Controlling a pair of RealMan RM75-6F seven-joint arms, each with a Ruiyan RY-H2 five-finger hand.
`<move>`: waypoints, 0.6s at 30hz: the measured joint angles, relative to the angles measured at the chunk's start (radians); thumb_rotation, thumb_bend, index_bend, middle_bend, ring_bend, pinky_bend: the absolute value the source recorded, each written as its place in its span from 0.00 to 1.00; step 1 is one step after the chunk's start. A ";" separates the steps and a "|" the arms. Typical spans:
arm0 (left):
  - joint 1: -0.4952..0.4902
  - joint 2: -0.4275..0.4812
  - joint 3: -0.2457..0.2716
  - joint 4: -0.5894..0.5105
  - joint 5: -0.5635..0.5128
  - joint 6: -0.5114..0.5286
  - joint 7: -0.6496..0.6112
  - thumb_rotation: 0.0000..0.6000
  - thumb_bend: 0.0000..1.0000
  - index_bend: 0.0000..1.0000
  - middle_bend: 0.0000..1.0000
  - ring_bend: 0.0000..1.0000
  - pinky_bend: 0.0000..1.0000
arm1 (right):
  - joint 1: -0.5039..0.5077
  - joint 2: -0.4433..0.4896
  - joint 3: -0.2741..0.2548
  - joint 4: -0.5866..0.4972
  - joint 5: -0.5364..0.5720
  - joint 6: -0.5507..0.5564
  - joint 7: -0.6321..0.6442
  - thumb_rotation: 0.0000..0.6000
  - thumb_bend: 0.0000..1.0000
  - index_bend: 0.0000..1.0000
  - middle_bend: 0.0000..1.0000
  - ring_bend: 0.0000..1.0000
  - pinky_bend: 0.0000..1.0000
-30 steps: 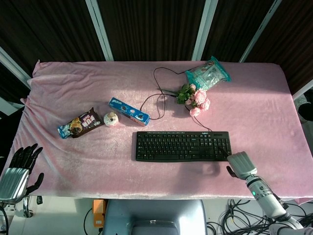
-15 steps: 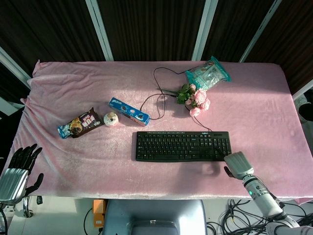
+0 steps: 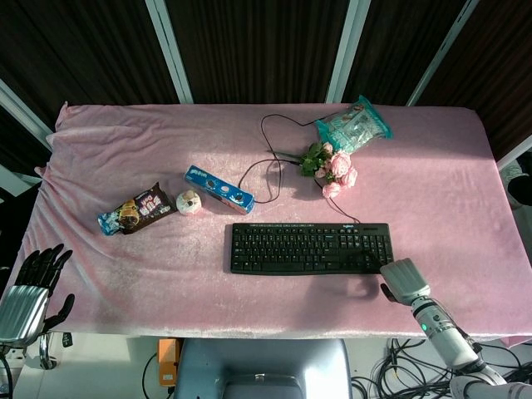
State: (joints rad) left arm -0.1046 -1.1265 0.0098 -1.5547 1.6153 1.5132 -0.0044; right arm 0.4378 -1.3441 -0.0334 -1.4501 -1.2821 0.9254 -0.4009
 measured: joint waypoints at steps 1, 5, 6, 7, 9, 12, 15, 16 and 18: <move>0.000 0.000 0.000 0.000 0.000 0.000 -0.001 1.00 0.43 0.00 0.00 0.00 0.00 | 0.001 0.000 0.000 -0.001 0.002 -0.001 -0.002 1.00 0.58 0.09 0.95 1.00 1.00; 0.001 0.001 0.000 0.001 0.002 0.004 -0.002 1.00 0.43 0.00 0.00 0.00 0.00 | 0.003 -0.001 -0.002 -0.003 0.009 -0.006 -0.013 1.00 0.58 0.11 0.95 1.00 1.00; 0.002 0.001 0.000 0.001 0.002 0.005 -0.002 1.00 0.43 0.00 0.00 0.00 0.00 | 0.004 -0.002 -0.002 -0.005 0.011 -0.007 -0.016 1.00 0.58 0.11 0.95 1.00 1.00; 0.003 0.001 0.000 0.001 0.002 0.007 -0.003 1.00 0.43 0.00 0.00 0.00 0.00 | 0.005 -0.002 -0.002 -0.006 0.013 -0.008 -0.018 1.00 0.58 0.11 0.95 1.00 1.00; 0.004 0.001 0.000 0.001 0.003 0.009 -0.004 1.00 0.43 0.00 0.00 0.00 0.00 | 0.006 -0.002 -0.003 -0.009 0.015 -0.009 -0.023 1.00 0.58 0.12 0.95 1.00 1.00; 0.004 0.001 0.000 0.003 0.004 0.010 -0.005 1.00 0.43 0.00 0.00 0.00 0.00 | 0.007 -0.001 -0.005 -0.012 0.019 -0.009 -0.029 1.00 0.58 0.12 0.95 1.00 1.00; 0.004 0.001 0.000 0.003 0.004 0.010 -0.006 1.00 0.43 0.00 0.00 0.00 0.00 | 0.007 0.000 -0.006 -0.013 0.020 -0.009 -0.030 1.00 0.58 0.12 0.95 1.00 1.00; 0.004 0.001 0.000 0.003 0.004 0.010 -0.006 1.00 0.43 0.00 0.00 0.00 0.00 | 0.007 0.000 -0.006 -0.014 0.021 -0.009 -0.030 1.00 0.58 0.12 0.95 1.00 1.00; 0.003 0.001 0.000 0.003 0.004 0.009 -0.006 1.00 0.43 0.00 0.00 0.00 0.00 | 0.006 0.002 -0.005 -0.015 0.020 -0.004 -0.028 1.00 0.58 0.12 0.95 1.00 1.00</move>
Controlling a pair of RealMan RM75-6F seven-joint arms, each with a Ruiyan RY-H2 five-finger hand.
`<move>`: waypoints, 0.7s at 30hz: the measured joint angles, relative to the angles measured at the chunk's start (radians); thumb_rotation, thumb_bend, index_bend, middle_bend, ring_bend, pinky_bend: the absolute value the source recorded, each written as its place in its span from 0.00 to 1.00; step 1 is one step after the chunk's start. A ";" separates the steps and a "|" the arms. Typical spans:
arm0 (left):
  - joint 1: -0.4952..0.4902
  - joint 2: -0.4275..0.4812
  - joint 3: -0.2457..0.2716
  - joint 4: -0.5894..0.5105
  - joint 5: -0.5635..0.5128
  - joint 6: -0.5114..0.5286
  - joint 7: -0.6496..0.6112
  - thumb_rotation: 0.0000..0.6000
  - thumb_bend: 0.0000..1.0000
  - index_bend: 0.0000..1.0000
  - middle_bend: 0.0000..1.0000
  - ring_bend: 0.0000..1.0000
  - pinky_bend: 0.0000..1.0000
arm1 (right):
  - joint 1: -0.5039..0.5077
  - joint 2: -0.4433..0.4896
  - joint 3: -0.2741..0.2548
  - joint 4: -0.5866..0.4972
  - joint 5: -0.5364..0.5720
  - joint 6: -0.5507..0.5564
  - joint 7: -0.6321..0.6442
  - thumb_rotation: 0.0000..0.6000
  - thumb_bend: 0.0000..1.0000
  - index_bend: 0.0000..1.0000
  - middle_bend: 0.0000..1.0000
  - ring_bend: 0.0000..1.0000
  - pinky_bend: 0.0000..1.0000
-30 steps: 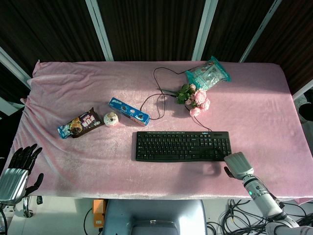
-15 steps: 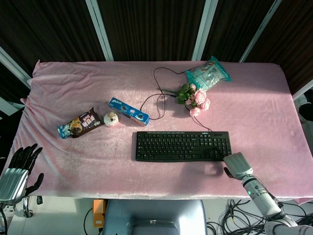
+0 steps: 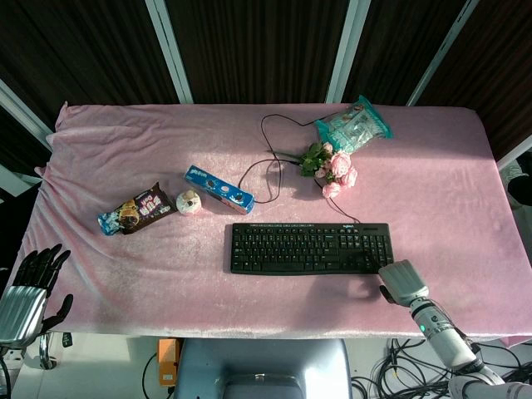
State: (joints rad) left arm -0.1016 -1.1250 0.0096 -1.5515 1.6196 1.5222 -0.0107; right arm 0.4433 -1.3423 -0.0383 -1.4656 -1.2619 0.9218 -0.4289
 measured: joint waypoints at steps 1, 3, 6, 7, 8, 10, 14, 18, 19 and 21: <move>0.000 0.000 0.000 0.000 0.000 0.000 0.000 1.00 0.43 0.00 0.00 0.00 0.00 | -0.001 0.002 0.001 -0.002 -0.001 0.004 0.003 1.00 0.58 0.11 0.95 1.00 1.00; -0.001 -0.001 -0.001 0.000 0.000 -0.002 0.000 1.00 0.43 0.00 0.00 0.00 0.00 | -0.006 0.010 0.005 -0.010 -0.007 0.023 0.016 1.00 0.58 0.09 0.95 1.00 1.00; -0.002 -0.001 -0.001 0.000 0.000 -0.002 0.001 1.00 0.43 0.00 0.00 0.00 0.00 | -0.021 0.030 0.010 -0.028 -0.035 0.076 0.047 1.00 0.58 0.06 0.95 1.00 1.00; -0.002 -0.001 -0.001 0.000 0.000 -0.002 0.001 1.00 0.43 0.00 0.00 0.00 0.00 | -0.028 0.038 0.011 -0.034 -0.047 0.098 0.058 1.00 0.58 0.05 0.95 1.00 1.00; -0.002 -0.002 -0.001 0.000 0.000 -0.002 0.001 1.00 0.43 0.00 0.00 0.00 0.00 | -0.036 0.046 0.011 -0.042 -0.061 0.122 0.069 1.00 0.58 0.05 0.95 1.00 1.00; -0.002 -0.003 -0.001 0.000 -0.001 -0.002 0.002 1.00 0.43 0.00 0.00 0.00 0.00 | -0.057 0.068 0.011 -0.060 -0.098 0.187 0.095 1.00 0.58 0.03 0.91 0.97 0.99; -0.003 -0.005 -0.002 0.001 0.000 -0.002 0.005 1.00 0.43 0.00 0.00 0.00 0.00 | -0.114 0.112 0.003 -0.095 -0.178 0.332 0.139 1.00 0.58 0.00 0.51 0.53 0.62; -0.005 -0.008 -0.001 0.001 0.009 -0.001 0.009 1.00 0.43 0.00 0.00 0.00 0.00 | -0.185 0.148 -0.014 -0.123 -0.293 0.499 0.185 1.00 0.58 0.00 0.19 0.20 0.31; -0.005 -0.009 0.000 0.002 0.011 -0.001 0.010 1.00 0.43 0.00 0.00 0.00 0.00 | -0.200 0.153 -0.018 -0.124 -0.319 0.531 0.195 1.00 0.58 0.00 0.17 0.18 0.30; -0.007 -0.009 0.000 0.003 0.013 -0.002 0.009 1.00 0.43 0.00 0.00 0.00 0.00 | -0.233 0.160 -0.026 -0.124 -0.369 0.581 0.219 1.00 0.58 0.00 0.15 0.15 0.30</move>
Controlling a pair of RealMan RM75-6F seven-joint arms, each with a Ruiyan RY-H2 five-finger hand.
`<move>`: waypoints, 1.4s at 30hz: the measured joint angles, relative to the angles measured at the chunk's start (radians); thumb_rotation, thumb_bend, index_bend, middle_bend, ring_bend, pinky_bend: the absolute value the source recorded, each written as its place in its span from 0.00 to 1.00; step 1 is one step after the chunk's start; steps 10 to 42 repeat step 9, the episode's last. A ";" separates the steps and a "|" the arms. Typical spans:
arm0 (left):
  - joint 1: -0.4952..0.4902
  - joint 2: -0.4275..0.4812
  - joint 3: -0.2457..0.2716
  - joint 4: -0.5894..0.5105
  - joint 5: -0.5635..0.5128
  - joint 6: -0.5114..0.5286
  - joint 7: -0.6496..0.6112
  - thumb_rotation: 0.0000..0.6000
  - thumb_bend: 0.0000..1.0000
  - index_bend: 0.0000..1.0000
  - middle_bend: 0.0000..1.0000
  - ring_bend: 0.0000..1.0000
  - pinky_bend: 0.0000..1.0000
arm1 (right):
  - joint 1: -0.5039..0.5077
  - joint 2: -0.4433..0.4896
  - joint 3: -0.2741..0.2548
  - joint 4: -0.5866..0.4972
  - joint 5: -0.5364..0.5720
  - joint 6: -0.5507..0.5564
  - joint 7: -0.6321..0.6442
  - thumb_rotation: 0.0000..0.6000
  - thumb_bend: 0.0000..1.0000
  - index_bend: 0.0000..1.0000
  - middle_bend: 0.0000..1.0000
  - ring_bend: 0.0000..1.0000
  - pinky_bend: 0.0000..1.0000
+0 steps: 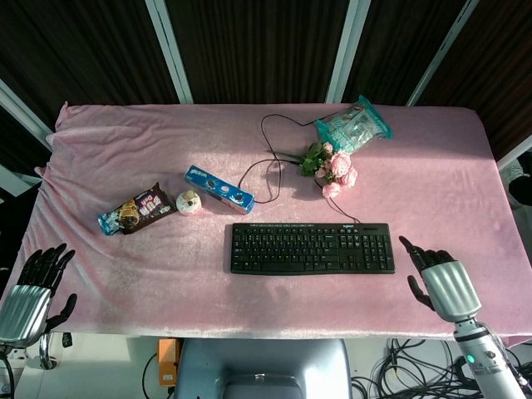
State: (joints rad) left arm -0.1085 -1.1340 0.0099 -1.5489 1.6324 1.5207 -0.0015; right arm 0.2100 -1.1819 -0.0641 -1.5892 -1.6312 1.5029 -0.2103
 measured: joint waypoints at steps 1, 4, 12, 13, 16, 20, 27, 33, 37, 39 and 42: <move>-0.001 0.000 0.000 0.000 0.000 -0.001 -0.001 1.00 0.43 0.00 0.00 0.00 0.00 | -0.010 0.002 -0.002 0.001 -0.010 0.008 0.008 1.00 0.58 0.00 0.14 0.15 0.30; -0.005 0.001 -0.001 0.000 0.001 -0.005 -0.001 1.00 0.43 0.00 0.00 0.00 0.00 | -0.015 0.005 -0.005 0.003 -0.011 -0.008 0.009 1.00 0.58 0.00 0.12 0.14 0.30; -0.010 0.001 -0.003 0.000 -0.002 -0.013 -0.002 1.00 0.43 0.00 0.00 0.00 0.00 | -0.016 0.009 -0.003 -0.001 0.000 -0.045 -0.011 1.00 0.58 0.00 0.11 0.13 0.29; -0.010 0.001 -0.003 0.000 -0.002 -0.013 -0.002 1.00 0.43 0.00 0.00 0.00 0.00 | -0.016 0.009 -0.003 -0.001 0.000 -0.045 -0.011 1.00 0.58 0.00 0.11 0.13 0.29; -0.010 0.001 -0.003 0.000 -0.002 -0.013 -0.002 1.00 0.43 0.00 0.00 0.00 0.00 | -0.016 0.009 -0.003 -0.001 0.000 -0.045 -0.011 1.00 0.58 0.00 0.11 0.13 0.29; -0.010 0.001 -0.003 0.000 -0.002 -0.013 -0.002 1.00 0.43 0.00 0.00 0.00 0.00 | -0.016 0.009 -0.003 -0.001 0.000 -0.045 -0.011 1.00 0.58 0.00 0.11 0.13 0.29; -0.010 0.001 -0.003 0.000 -0.002 -0.013 -0.002 1.00 0.43 0.00 0.00 0.00 0.00 | -0.016 0.009 -0.003 -0.001 0.000 -0.045 -0.011 1.00 0.58 0.00 0.11 0.13 0.29; -0.010 0.001 -0.003 0.000 -0.002 -0.013 -0.002 1.00 0.43 0.00 0.00 0.00 0.00 | -0.016 0.009 -0.003 -0.001 0.000 -0.045 -0.011 1.00 0.58 0.00 0.11 0.13 0.29; -0.010 0.001 -0.003 0.000 -0.002 -0.013 -0.002 1.00 0.43 0.00 0.00 0.00 0.00 | -0.016 0.009 -0.003 -0.001 0.000 -0.045 -0.011 1.00 0.58 0.00 0.11 0.13 0.29; -0.010 0.001 -0.003 0.000 -0.002 -0.013 -0.002 1.00 0.43 0.00 0.00 0.00 0.00 | -0.016 0.009 -0.003 -0.001 0.000 -0.045 -0.011 1.00 0.58 0.00 0.11 0.13 0.29; -0.010 0.001 -0.003 0.000 -0.002 -0.013 -0.002 1.00 0.43 0.00 0.00 0.00 0.00 | -0.016 0.009 -0.003 -0.001 0.000 -0.045 -0.011 1.00 0.58 0.00 0.11 0.13 0.29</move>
